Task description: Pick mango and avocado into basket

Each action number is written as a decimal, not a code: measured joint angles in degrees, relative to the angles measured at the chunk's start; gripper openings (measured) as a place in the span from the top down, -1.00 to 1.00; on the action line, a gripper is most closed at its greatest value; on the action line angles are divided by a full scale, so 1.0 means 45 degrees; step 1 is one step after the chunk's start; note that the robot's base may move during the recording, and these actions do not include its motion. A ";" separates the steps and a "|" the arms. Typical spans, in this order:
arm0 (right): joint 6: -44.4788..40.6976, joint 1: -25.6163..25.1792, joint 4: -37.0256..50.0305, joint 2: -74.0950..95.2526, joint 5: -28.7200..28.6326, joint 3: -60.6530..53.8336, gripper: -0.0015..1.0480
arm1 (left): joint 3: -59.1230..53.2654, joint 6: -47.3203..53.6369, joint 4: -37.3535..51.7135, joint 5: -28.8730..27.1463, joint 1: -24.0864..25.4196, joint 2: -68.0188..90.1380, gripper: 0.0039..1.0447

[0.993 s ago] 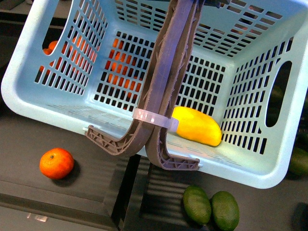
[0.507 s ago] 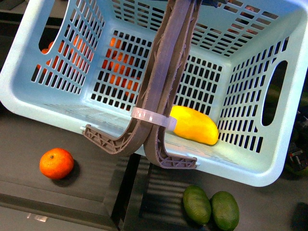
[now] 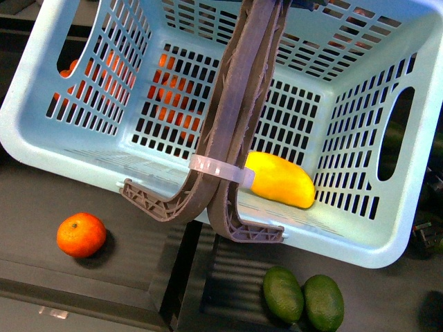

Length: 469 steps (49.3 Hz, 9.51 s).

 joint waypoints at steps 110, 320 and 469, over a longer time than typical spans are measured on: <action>0.7329 0.3094 0.0024 -1.5310 -0.1671 -0.5809 -0.27 | 0.0000 0.0000 0.0000 0.0000 0.0000 0.0000 0.85; 0.7242 0.4269 -0.3784 -3.3815 0.4046 -1.6106 -0.85 | -0.0015 0.0005 -0.0005 0.0078 0.0000 0.0019 0.85; 0.7237 0.4240 -0.3784 -3.3815 0.4017 -1.6106 -0.85 | 2.0983 -1.7986 -0.3876 -0.8408 0.3337 1.5975 0.44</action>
